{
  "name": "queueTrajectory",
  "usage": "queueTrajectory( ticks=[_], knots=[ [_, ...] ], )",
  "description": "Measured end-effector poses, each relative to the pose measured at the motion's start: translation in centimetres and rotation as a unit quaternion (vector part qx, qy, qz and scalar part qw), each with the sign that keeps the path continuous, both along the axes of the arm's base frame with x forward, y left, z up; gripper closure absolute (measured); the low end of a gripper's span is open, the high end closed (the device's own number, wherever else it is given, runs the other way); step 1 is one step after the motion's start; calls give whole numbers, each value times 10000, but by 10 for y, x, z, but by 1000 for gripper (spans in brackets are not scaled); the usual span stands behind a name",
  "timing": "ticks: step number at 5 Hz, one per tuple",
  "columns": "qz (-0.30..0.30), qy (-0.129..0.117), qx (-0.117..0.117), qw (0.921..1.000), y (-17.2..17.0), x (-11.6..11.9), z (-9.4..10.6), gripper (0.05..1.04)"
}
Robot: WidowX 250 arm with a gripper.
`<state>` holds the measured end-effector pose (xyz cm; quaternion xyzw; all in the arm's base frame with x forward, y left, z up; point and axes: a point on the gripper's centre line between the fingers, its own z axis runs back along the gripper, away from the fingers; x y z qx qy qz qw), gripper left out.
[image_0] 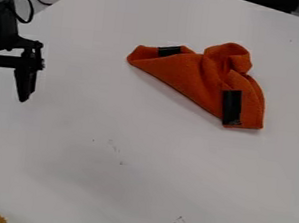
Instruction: Moved the cloth from top to bottom of the table
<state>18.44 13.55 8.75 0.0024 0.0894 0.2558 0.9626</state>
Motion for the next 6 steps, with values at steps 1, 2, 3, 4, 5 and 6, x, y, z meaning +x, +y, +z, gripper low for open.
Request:
queueTrajectory(
  ticks=[1,2,3,4,5,6],
  knots=[
    [-57,150,-95,9998,-2,-1,-8,84],
    [-1070,258,-77,9939,-19,35,-11,84],
    [-1667,424,-8,9851,-37,76,-21,84],
    [-2746,231,120,9612,-60,123,-22,84],
    [-3889,121,237,9209,-92,163,-26,84],
    [-4836,-203,184,8749,-118,194,-31,84]
  ],
)
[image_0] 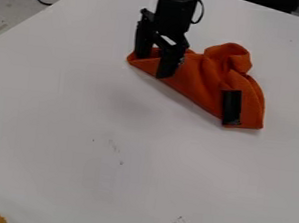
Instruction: Moved the cloth from top to bottom of the table
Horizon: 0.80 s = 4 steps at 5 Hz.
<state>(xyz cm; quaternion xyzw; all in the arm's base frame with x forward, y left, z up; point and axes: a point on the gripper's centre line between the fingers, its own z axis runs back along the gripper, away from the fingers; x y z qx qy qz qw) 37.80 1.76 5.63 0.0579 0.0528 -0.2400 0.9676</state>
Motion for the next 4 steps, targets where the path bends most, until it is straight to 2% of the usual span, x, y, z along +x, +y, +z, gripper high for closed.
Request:
queueTrajectory(
  ticks=[1,2,4],
  knots=[
    [-412,-119,-87,9990,-18,18,3,84],
    [-533,-256,-422,9974,-33,32,1,84],
    [-151,-86,-949,9953,-35,37,-24,84]
  ],
)
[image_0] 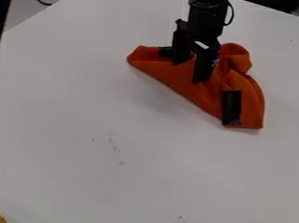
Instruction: Moved the cloth from top to bottom of the table
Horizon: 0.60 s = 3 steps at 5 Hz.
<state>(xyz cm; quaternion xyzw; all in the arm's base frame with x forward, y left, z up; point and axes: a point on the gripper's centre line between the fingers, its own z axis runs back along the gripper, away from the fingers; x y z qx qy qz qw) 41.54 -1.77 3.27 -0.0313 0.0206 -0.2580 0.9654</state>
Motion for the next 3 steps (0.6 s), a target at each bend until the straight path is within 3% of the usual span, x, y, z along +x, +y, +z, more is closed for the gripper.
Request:
queueTrajectory(
  ticks=[1,2,3],
  knots=[
    [200,395,199,9988,8,-3,-23,84],
    [387,170,182,9989,17,-10,-27,84],
    [680,155,215,9973,27,-24,-28,85]
  ],
)
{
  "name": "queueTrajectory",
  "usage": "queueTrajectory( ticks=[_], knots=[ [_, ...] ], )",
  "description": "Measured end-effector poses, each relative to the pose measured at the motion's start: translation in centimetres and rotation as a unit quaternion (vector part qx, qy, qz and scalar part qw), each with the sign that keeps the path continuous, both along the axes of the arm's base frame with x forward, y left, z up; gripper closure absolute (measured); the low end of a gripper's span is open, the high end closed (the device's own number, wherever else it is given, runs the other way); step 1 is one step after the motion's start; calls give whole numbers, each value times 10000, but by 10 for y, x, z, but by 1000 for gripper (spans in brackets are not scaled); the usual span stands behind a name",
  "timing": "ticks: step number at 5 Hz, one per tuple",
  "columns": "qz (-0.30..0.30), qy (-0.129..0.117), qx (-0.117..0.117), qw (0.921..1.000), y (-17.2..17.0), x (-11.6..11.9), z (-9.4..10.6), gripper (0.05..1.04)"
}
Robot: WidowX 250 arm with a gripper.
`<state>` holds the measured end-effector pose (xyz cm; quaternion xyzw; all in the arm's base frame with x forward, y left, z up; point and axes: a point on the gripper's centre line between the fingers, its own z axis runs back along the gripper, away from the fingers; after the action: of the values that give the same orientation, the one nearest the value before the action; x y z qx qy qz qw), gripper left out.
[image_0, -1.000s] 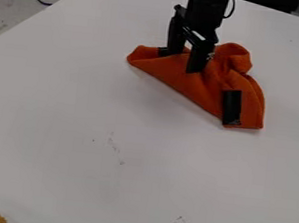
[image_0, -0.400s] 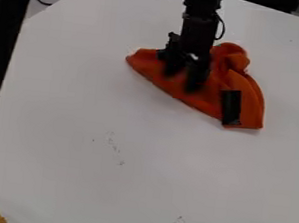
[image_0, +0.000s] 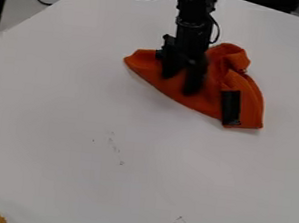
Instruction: Moved the cloth from top to bottom of the table
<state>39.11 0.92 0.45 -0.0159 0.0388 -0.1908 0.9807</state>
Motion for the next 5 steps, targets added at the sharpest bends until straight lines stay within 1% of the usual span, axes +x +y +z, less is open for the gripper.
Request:
queueTrajectory(
  ticks=[1,2,3,4,5],
  knots=[
    [614,242,1,9978,23,-36,0,84],
    [922,419,105,9948,40,-75,1,84],
    [1362,496,50,9894,58,-110,-1,84],
    [1748,457,-32,9835,77,-144,-2,84],
    [2150,246,-210,9761,89,-171,-2,84]
  ],
)
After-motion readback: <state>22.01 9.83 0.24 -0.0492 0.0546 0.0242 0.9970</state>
